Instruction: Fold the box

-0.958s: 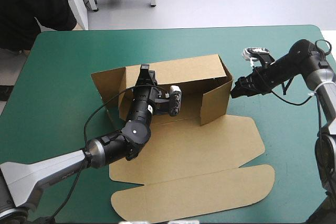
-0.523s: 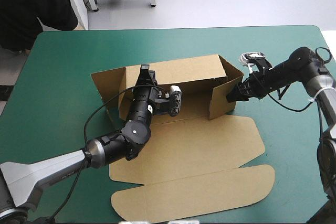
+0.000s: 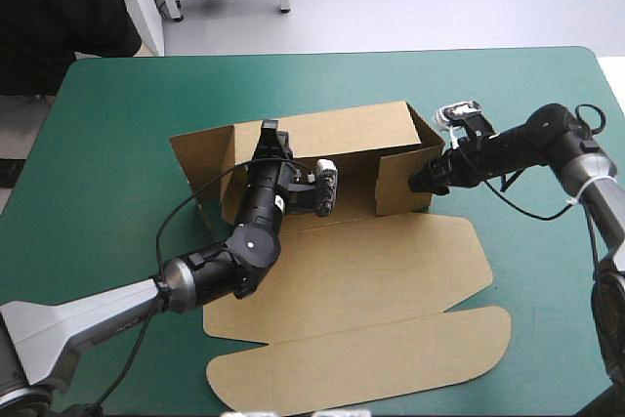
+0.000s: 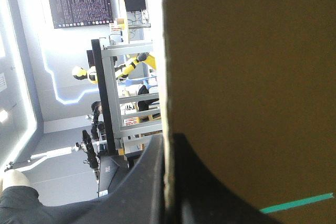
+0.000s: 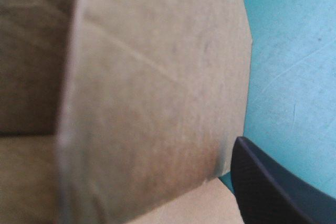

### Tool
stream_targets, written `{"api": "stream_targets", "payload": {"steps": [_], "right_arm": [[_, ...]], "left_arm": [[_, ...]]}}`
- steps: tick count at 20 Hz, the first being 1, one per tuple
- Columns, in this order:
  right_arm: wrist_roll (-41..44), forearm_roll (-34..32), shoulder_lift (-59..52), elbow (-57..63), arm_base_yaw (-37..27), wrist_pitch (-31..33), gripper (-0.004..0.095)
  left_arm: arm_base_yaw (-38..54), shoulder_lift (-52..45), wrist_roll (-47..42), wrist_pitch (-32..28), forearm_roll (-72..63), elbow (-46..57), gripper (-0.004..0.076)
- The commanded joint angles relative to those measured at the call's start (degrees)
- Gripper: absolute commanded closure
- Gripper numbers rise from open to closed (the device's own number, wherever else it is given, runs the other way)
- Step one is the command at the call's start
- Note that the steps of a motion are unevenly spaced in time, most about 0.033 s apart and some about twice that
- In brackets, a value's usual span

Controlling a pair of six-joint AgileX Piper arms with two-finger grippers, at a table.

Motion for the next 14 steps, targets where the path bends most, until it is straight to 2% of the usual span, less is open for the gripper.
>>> {"api": "stream_targets", "payload": {"steps": [1,2,3,7,12,14], "right_arm": [[-1.68,2.93,-5.80,3.17,2.92,-10.34,0.0302],[-2.48,3.06,-7.85,6.12,4.31,-15.41,0.0302],[-3.18,3.72,-8.67,7.25,4.80,-17.07,0.0302],[-14.09,17.90,-12.91,13.54,5.91,-23.72,0.0302],[-24.73,29.68,-13.05,15.12,5.91,-23.73,0.0306],[-25.01,30.86,-13.05,15.25,5.91,-23.63,0.0306]], "left_arm": [[-0.26,-2.28,-0.56,1.87,5.40,-1.27,0.0734],[-0.26,-2.28,-0.56,1.87,5.40,-1.27,0.0734],[-0.26,-2.28,-0.56,1.87,5.40,-1.27,0.0734],[-0.26,-2.28,-0.79,0.84,5.40,-1.27,0.0734],[-0.26,-2.28,-1.03,0.84,5.40,-1.27,0.0734],[-0.26,-2.28,-1.03,0.84,5.40,-1.27,0.0734]]}}
